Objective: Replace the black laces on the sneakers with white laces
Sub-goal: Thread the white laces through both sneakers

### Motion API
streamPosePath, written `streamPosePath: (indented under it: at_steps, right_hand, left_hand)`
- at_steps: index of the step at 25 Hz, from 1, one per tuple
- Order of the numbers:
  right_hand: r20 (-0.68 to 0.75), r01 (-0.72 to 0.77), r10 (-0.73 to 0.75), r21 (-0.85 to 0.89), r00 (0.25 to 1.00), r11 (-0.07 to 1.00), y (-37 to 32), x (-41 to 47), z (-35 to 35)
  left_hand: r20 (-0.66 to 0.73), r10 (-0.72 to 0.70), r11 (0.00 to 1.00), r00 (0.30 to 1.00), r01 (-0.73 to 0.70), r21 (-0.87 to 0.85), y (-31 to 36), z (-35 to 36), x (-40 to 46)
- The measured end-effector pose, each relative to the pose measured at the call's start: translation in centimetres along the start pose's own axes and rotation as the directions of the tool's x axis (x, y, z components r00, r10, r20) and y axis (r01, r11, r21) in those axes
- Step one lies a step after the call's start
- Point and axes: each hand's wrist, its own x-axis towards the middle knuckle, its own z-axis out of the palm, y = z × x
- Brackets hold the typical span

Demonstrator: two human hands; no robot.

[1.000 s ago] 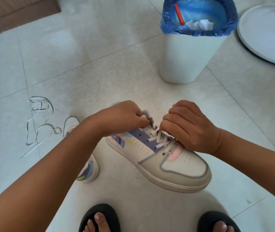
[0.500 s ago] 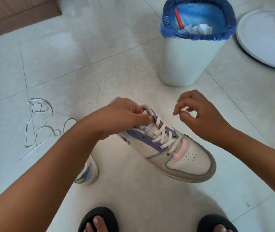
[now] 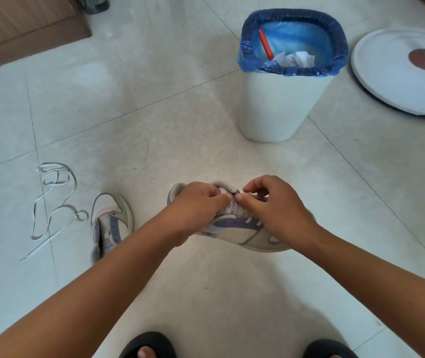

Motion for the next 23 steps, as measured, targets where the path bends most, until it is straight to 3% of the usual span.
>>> streamPosePath:
  at_steps: [4, 8, 10, 12, 14, 17, 19, 23]
  right_hand:
    - [0.051, 0.023, -0.024, 0.032, 0.998, 0.999, -0.1, 0.0, 0.0]
    - [0.151, -0.069, 0.016, 0.350, 0.988, 0.934, -0.5, 0.1, -1.0]
    - [0.199, -0.162, 0.053, 0.581, 0.979, 0.798, -0.2, 0.9, -1.9]
    - [0.282, -0.314, 0.145, 0.767, 0.948, 0.560, 0.6, 2.3, -2.4]
    - [0.328, -0.399, 0.246, 0.845, 0.912, 0.355, 1.8, 3.8, -2.8]
    - [0.311, -0.375, 0.345, 0.917, 0.886, 0.135, 3.8, 5.7, -3.5]
    - [0.259, -0.305, 0.389, 0.951, 0.884, 0.060, 5.1, 6.9, -4.5]
    - [0.115, -0.158, 0.469, 0.986, 0.876, 0.054, 7.7, 8.9, -7.9]
  left_hand:
    - [0.004, -0.002, 1.000, 1.000, 0.002, 0.000, -0.5, 0.2, 0.2]
    - [0.039, 0.019, 0.993, 0.999, -0.024, 0.118, -1.3, 0.3, 1.0]
    - [0.083, 0.023, 0.977, 0.996, -0.040, 0.209, -1.9, 0.2, 1.4]
    - [0.119, 0.044, 0.961, 0.992, -0.075, 0.266, -2.3, -0.1, 1.7]
    - [0.169, 0.064, 0.947, 0.984, -0.113, 0.300, -2.7, -0.7, 2.2]
    - [0.227, 0.055, 0.919, 0.972, -0.138, 0.369, -3.6, -1.8, 3.1]
    - [0.268, 0.037, 0.893, 0.963, -0.152, 0.424, -4.6, -2.8, 3.6]
    - [0.394, 0.070, 0.873, 0.917, -0.248, 0.421, -6.6, -4.9, 4.5]
